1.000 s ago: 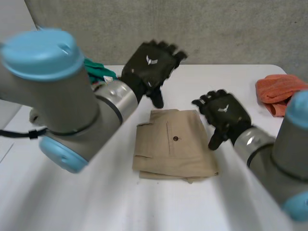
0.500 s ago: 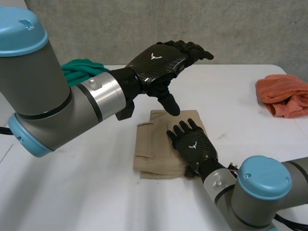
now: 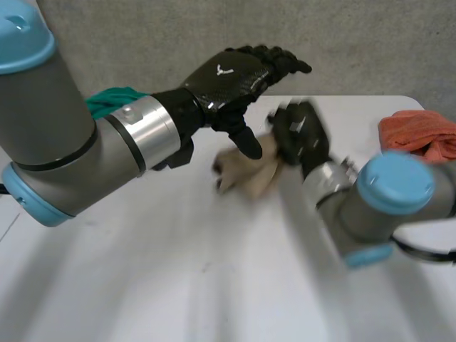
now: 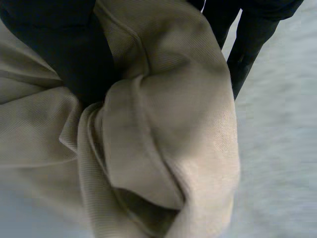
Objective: Fold the laundry.
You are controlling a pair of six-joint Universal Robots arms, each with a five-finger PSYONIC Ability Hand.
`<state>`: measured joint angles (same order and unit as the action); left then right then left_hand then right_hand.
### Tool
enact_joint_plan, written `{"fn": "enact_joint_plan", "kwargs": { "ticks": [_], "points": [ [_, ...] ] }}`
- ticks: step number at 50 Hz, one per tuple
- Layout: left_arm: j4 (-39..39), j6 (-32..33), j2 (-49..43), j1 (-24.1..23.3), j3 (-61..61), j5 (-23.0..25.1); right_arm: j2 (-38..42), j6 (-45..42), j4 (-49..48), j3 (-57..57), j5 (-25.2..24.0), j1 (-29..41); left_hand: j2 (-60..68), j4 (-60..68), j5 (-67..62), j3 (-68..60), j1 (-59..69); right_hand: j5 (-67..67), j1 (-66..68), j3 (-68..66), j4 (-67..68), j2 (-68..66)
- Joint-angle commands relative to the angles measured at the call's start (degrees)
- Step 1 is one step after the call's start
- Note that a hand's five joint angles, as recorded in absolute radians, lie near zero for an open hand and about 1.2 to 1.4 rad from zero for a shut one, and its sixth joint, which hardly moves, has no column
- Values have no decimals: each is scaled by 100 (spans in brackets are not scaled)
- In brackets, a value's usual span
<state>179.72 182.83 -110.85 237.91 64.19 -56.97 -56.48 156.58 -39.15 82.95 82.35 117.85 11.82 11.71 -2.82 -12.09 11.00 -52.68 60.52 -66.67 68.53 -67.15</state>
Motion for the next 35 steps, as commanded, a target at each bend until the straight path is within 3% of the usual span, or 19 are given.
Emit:
{"fn": "enact_joint_plan", "kwargs": {
  "ticks": [1,11,15,25,28,35],
  "points": [
    [230,-28,336,106,-3,-226,-224,908,-57,-1349,-35,-946,209,221,-109,-182,291,-1732,1948,-1333,1147,-1285],
    [327,-37,363,89,15,-218,637,1454,-426,-2669,-211,-2599,209,221,-109,-182,291,-1732,1948,-1333,1147,-1285],
    [336,-28,319,71,41,-209,1366,1480,-497,-3082,-684,-3171,192,204,-92,-165,274,-1732,1948,-1333,1147,-1285],
    [380,-19,161,53,129,-192,3256,1902,-611,-3645,-2469,-4410,209,221,-109,-182,291,-1732,1948,-1333,1147,-1285],
    [389,-11,134,45,155,-192,3467,1911,-611,-3576,-2837,-4682,209,221,-109,-182,291,-1732,1948,-1333,1147,-1285],
    [424,7,73,-8,164,-192,3372,1946,-611,-3452,-3181,-4991,209,221,-109,-182,291,-1732,1948,-1333,1147,-1285]
  ]
}}
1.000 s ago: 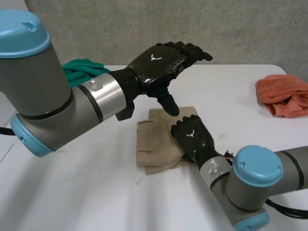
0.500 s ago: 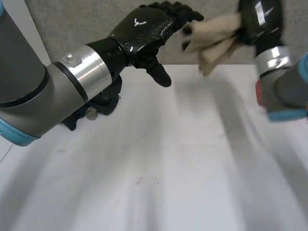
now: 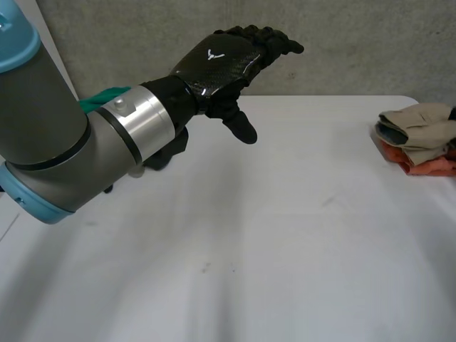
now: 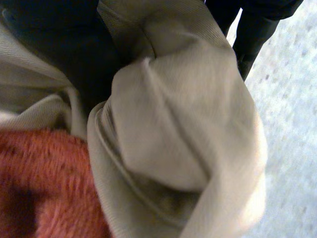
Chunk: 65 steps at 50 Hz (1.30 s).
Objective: Fold the laundry.
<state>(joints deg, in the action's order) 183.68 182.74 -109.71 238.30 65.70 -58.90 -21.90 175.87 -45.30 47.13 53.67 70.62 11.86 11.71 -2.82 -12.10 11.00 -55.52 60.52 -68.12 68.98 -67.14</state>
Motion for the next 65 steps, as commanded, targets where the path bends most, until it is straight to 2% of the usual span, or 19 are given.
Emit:
{"fn": "enact_joint_plan", "kwargs": {
  "ticks": [1,4,8,14,21,23,26,27,30,31,35,38,41,45,50,54,61,63,65],
  "points": [
    [27,16,-41,-73,5,-7,-121,17,-5,138,-339,-268,205,221,-109,-181,291,-1448,1948,-1188,1102,-1286],
    [27,8,-33,-100,5,-8,-278,35,4,260,-357,-268,205,221,-109,-181,291,-1448,1948,-1188,1102,-1286],
    [18,16,-15,-170,13,-16,-752,0,144,611,-208,-260,205,221,-109,-181,291,5552,-5052,5812,-5898,5714],
    [18,7,46,-266,13,-8,-1640,-36,942,1061,161,-286,189,204,-92,-164,274,5552,-5052,5812,-5898,5714],
    [36,-1,196,-337,13,1,-2713,-1036,3174,1149,573,-558,189,204,-92,-164,274,5552,-5052,5812,-5898,5714],
    [36,-1,213,-354,5,1,-2985,-1484,3657,1114,916,-611,189,204,-92,-164,274,5552,-5052,5812,-5898,5714],
    [89,-10,310,-390,-4,1,-3504,-2424,4318,1044,1821,-567,155,170,-59,-131,241,5552,-5052,5812,-5898,5714],
    [115,-19,345,-390,-4,-7,-3757,-2792,4336,983,2249,-558,155,170,-59,-131,241,5552,-5052,5812,-5898,5714],
    [185,-45,451,-372,-74,-60,-4075,-3129,4135,991,2736,-322,172,187,-75,-147,257,5552,-5052,5812,-5898,5714],
    [177,-63,468,-355,-101,-69,-4250,-3112,3856,1017,2876,105,188,204,-92,-164,274,5552,-5052,5812,-5898,5714],
    [185,-124,582,-284,-338,-402,-4707,-2884,2882,1541,2677,1178,222,237,-126,-198,308,5552,-5052,5812,-5898,5714],
    [194,-124,565,14,-549,-964,-5217,-2769,2264,2236,2395,1646,239,254,-143,-215,324,5552,-5052,5812,-5898,5714],
    [194,-46,495,698,-751,-1413,-5789,-2751,1640,3300,1746,2112,457,472,-361,-433,542,5552,-5052,5812,-5898,5714],
    [194,401,-4,1507,-1014,-1572,-6150,-2769,1200,4722,972,2727,625,640,-529,-601,711,5552,-5052,5812,-5898,5714],
    [124,1884,-1338,2359,-1585,-1554,-6142,-2804,1225,5551,1014,3133,777,792,-681,-753,863,5552,-5052,5812,-5898,5714],
    [176,2493,-2349,2685,-1971,-1397,-6036,-2804,1260,5991,1163,3247,895,910,-799,-871,981,5552,-5052,5812,-5898,5714],
    [238,2521,-3749,2924,-3000,-1053,-5711,-2839,1365,6369,1462,3177,1348,1363,-1252,-1324,1434,5552,-5052,5812,-5898,5714],
    [256,2521,-4127,2976,-3378,-1062,-5685,-2857,1401,6431,1471,3177,2420,2435,-2324,-2396,2506,5552,-5052,5812,-5898,5714],
    [282,2521,-4251,2985,-3511,-1045,-5685,-2857,1436,6519,1471,3177,4332,4347,-4236,-4308,4418,5552,-5052,5812,-5898,5714]
  ]
}}
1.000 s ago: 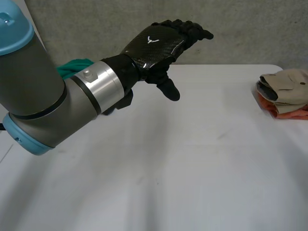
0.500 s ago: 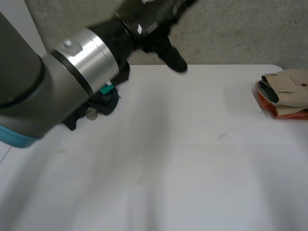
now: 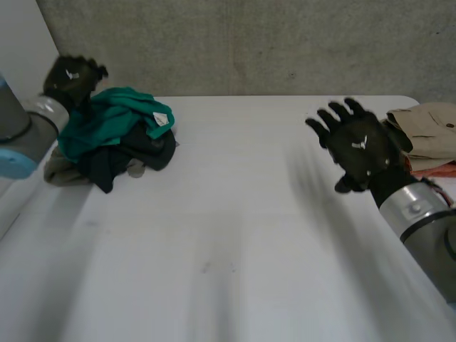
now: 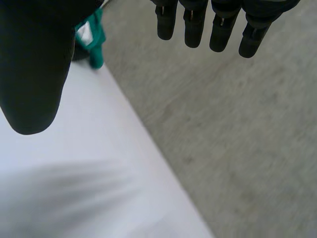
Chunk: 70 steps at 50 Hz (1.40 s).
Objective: Fold the laundry.
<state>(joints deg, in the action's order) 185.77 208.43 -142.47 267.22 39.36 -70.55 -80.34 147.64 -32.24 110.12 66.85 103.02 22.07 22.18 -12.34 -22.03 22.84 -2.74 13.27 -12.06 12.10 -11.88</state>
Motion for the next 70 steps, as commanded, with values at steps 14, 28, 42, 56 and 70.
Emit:
{"fn": "enact_joint_plan", "kwargs": {
  "ticks": [14,28,42,56,70],
  "points": [
    [2050,-689,1897,-1039,1889,-372,-7,1,131,133,390,-203,5793,5782,-5766,-5797,5716,274,-327,206,-210,188],
    [1664,-1991,2656,-2938,4089,639,-412,80,465,-104,909,-555,5793,5782,-5766,-5797,5716,274,-327,206,-210,188],
    [794,-849,1977,-3616,3816,-159,-122,650,1842,-499,909,-564,-917,-928,944,913,-994,274,-327,206,-210,188],
    [-304,-1252,3252,-3106,4317,-477,238,2612,3981,-685,742,-590,-816,-827,843,811,-893,274,-327,206,-210,188],
    [-33,-1455,2506,-3457,4195,-398,828,2568,2820,-175,856,-450,59,48,-32,-63,-18,-1452,1398,-1520,1515,-1537]
  ]
}}
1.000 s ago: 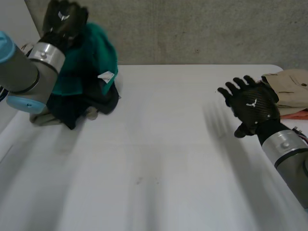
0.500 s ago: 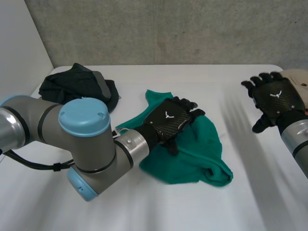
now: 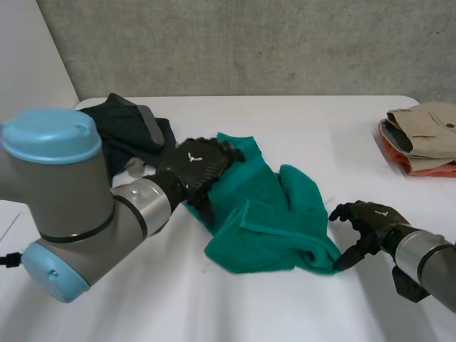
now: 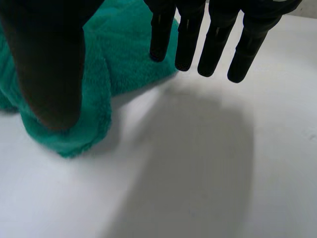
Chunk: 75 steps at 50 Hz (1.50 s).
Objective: Fold the laundry.
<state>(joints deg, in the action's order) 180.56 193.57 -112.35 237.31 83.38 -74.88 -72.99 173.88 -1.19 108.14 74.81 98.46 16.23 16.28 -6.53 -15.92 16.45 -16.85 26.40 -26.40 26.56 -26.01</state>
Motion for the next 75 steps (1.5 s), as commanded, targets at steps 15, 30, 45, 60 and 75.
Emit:
{"fn": "enact_joint_plan", "kwargs": {
  "ticks": [15,30,45,60,75],
  "points": [
    [876,505,-1974,-1020,-1411,-79,-584,-513,-206,331,-11,-46,1971,1967,-1942,-2002,1950,482,-437,438,-453,398],
    [806,1016,-2248,-1099,-1631,-299,-637,-610,-214,278,-28,-169,6377,6372,-6347,-6408,6355,482,-437,438,-453,398],
    [806,1192,177,-950,-1465,-1301,-620,-522,154,-565,-484,-459,6377,6372,-6347,-6408,6355,1685,-1640,1640,-1656,1601],
    [753,1201,1593,-695,-1060,-1336,1110,856,-240,-1857,-916,630,6377,6372,-6347,-6408,6355,1685,-1640,1640,-1656,1601],
    [823,1192,2085,-643,-1095,-1503,1431,1351,-943,-2887,1175,1501,6377,6372,-6347,-6408,6355,-5315,5360,-5360,5344,-5399]
  ]
}}
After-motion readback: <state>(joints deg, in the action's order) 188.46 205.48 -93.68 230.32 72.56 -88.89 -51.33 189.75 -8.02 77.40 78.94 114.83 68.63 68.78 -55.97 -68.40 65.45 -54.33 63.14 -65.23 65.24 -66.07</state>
